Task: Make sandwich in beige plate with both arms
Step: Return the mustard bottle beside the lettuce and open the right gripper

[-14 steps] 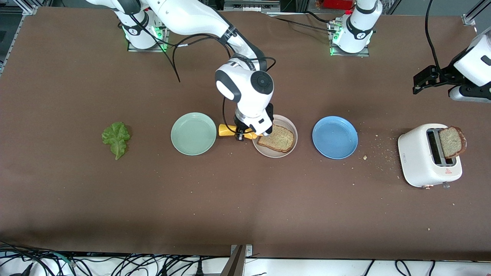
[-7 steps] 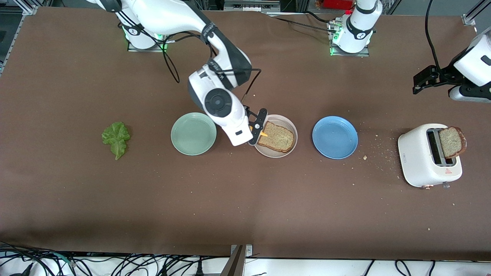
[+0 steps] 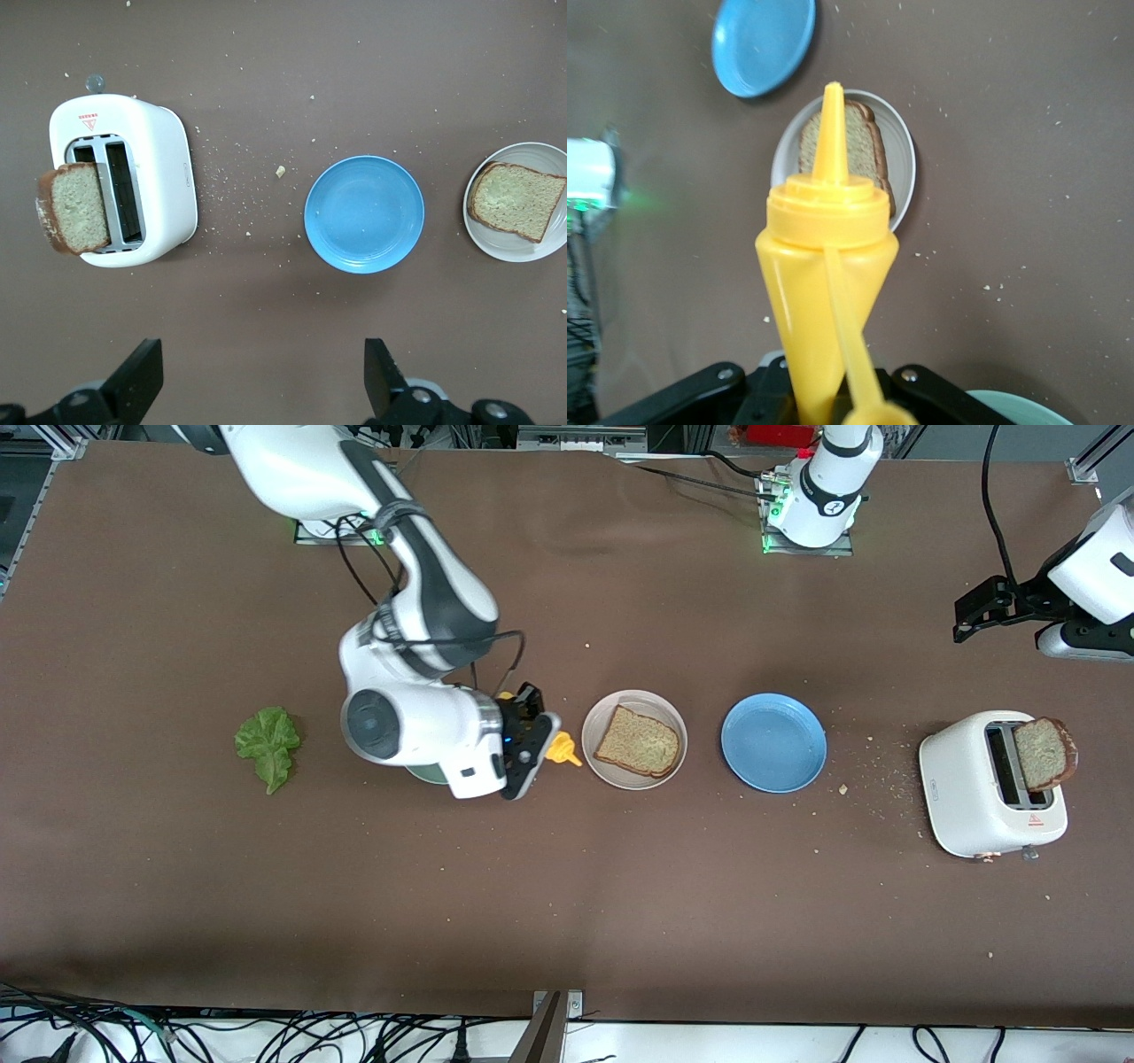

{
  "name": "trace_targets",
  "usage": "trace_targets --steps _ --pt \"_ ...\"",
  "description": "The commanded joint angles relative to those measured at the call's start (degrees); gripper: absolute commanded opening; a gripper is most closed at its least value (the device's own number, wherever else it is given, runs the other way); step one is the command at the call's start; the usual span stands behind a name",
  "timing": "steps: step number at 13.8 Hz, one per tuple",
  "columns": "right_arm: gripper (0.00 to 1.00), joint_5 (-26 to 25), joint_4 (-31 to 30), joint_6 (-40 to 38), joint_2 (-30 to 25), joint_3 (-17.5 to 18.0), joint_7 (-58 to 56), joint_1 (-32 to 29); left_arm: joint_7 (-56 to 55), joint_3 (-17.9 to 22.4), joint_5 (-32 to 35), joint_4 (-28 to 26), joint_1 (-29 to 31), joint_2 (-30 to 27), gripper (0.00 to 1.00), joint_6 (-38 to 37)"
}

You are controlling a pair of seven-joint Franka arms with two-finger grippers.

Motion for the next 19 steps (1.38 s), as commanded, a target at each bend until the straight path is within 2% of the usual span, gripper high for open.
trace_targets --steps 1,3,6,9,13,17,19 --pt "0.0 7.6 -3.2 -4.9 -3.3 0.8 -7.6 -6.0 -0.5 0.0 -1.0 0.7 0.1 -0.3 1.0 -0.5" --pt "0.0 9.6 -6.9 -7.2 -5.6 0.7 -14.6 -9.5 -0.5 0.0 -1.0 0.7 0.1 -0.3 1.0 -0.5" --pt "0.0 12.1 -9.4 -14.9 -5.4 0.8 -31.0 -16.0 -0.5 0.0 -1.0 0.7 0.1 -0.3 1.0 -0.5" --pt "0.0 14.5 -19.1 -15.5 -8.1 0.9 -48.2 -21.9 -0.5 0.0 -1.0 0.7 0.1 -0.3 1.0 -0.5" --pt "0.0 17.7 -29.0 -16.4 -8.3 0.9 -73.3 -28.9 -0.5 0.0 -1.0 0.7 0.1 -0.3 1.0 -0.5" --pt "0.0 18.5 -31.2 -16.4 -5.1 0.9 -93.0 -31.4 -0.5 0.0 -1.0 0.7 0.1 -0.3 1.0 -0.5" --pt "0.0 21.0 -31.5 -16.4 -1.7 0.9 -101.9 -31.5 -0.5 0.0 -1.0 0.7 0.1 -0.3 1.0 -0.5"
